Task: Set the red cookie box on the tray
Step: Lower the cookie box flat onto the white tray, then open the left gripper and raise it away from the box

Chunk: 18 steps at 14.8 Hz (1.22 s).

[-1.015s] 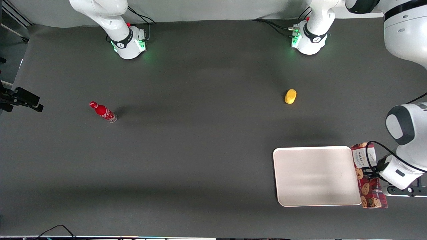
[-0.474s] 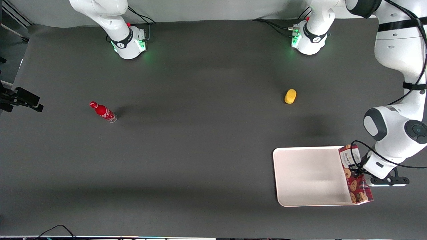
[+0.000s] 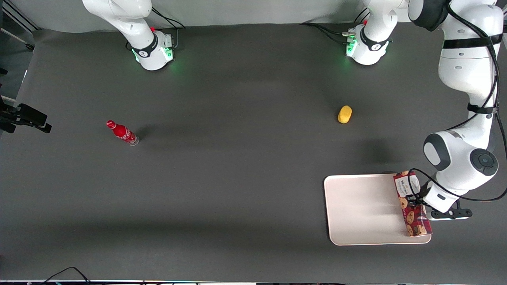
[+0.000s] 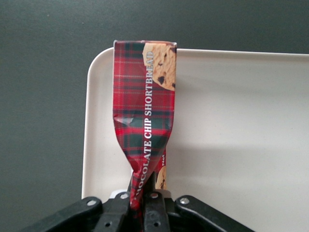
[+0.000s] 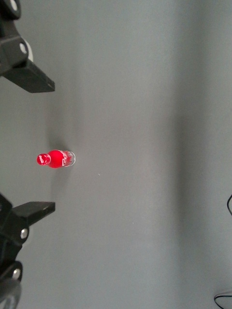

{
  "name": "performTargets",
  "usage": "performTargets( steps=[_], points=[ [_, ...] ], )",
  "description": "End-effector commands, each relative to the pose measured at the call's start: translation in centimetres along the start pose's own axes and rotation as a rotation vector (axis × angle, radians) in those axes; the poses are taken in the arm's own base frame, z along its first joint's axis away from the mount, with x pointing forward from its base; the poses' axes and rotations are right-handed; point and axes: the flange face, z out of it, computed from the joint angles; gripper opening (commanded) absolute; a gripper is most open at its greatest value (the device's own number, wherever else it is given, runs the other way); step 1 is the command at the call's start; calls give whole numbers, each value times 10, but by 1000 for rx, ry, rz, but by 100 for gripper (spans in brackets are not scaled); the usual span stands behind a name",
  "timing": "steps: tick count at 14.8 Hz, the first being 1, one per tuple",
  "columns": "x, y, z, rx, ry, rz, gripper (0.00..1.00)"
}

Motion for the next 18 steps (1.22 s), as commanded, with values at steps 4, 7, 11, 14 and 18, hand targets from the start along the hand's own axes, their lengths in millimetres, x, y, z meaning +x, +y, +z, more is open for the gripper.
performTargets(
  steps=[4,7,11,14,18],
  points=[
    [5,1,5,-1,13,13,98],
    [11,1,-21,-13,20,-5,100],
    [17,13,-105,-56,-50,-3,100],
    [12,19,-166,-70,-105,-13,100],
    [-10,36,-269,25,-175,8,100]
  ],
)
